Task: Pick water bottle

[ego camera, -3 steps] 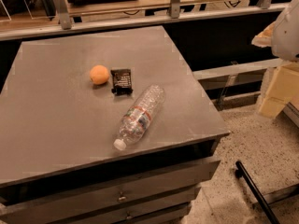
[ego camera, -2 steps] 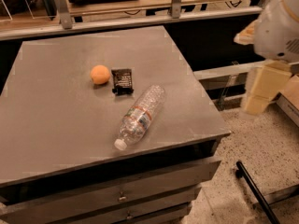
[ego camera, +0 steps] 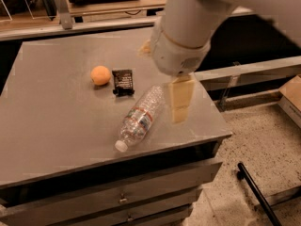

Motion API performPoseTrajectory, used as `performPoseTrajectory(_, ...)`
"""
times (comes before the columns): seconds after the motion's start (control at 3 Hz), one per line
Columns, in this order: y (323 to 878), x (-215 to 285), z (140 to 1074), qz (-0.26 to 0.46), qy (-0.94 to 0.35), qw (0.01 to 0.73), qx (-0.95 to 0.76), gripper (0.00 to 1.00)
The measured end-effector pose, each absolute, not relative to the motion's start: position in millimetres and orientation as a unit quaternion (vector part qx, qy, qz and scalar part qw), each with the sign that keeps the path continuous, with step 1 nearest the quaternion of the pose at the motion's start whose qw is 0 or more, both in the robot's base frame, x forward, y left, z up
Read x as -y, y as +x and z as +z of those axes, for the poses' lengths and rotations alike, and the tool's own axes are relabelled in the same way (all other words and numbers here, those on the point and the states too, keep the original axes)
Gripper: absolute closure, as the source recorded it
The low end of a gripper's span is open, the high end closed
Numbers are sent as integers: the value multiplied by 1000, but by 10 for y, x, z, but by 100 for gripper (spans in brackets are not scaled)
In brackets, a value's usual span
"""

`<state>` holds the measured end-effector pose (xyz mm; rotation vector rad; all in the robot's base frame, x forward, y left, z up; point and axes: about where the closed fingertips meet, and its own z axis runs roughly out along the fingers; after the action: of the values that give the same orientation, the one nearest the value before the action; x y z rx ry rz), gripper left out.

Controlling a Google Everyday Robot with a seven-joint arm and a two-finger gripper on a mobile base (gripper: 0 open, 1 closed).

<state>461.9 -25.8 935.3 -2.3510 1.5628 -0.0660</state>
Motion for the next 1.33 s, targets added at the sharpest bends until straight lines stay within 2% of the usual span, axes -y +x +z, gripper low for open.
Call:
performPoseTrajectory(0.33,4674,-242,8914,-10,-880,109,-462,0)
performPoseTrajectory(0.67,4744,-537,8580,-10,-910,71,-409,0)
performPoseTrajectory(1.33,4660,-450,8606,-16,-916,80,-392,0)
